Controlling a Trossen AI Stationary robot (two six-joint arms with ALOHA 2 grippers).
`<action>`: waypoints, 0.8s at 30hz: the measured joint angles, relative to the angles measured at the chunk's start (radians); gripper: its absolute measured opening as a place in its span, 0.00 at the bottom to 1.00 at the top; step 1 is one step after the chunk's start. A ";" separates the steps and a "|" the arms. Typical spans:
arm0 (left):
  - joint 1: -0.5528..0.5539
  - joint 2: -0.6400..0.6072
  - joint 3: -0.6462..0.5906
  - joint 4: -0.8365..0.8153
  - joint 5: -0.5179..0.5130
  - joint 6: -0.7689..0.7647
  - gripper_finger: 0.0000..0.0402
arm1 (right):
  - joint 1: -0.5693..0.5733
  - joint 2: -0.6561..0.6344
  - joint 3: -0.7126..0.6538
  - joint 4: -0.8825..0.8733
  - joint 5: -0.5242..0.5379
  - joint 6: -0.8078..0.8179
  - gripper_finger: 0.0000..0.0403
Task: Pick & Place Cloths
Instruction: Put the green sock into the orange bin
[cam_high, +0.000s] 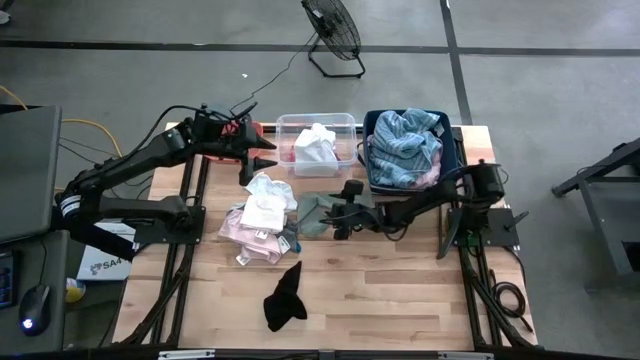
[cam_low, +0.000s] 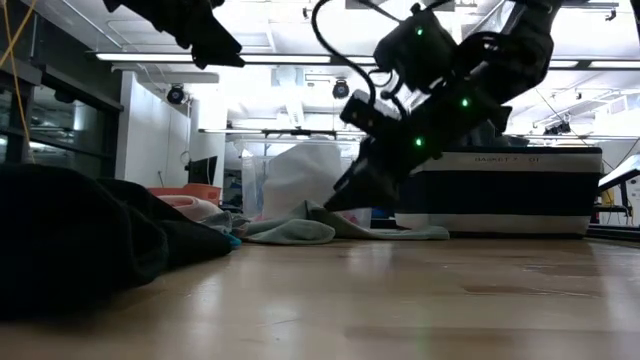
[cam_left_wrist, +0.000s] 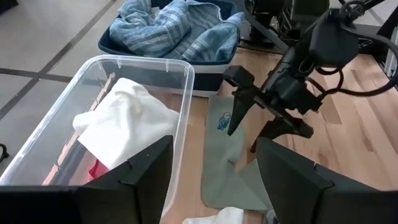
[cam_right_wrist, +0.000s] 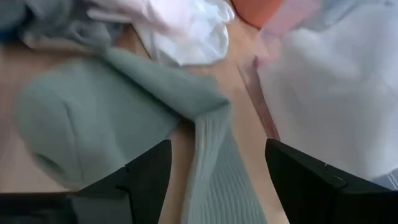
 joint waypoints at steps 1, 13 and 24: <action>0.000 0.000 0.000 0.000 -0.002 0.000 0.57 | -0.002 0.006 0.000 -0.002 0.000 0.000 0.62; 0.000 0.000 0.000 0.000 -0.002 -0.001 0.57 | -0.074 0.047 0.000 -0.005 -0.062 0.030 0.54; 0.002 0.001 0.000 -0.023 -0.010 -0.001 0.57 | -0.097 0.047 0.000 -0.028 -0.134 0.078 0.11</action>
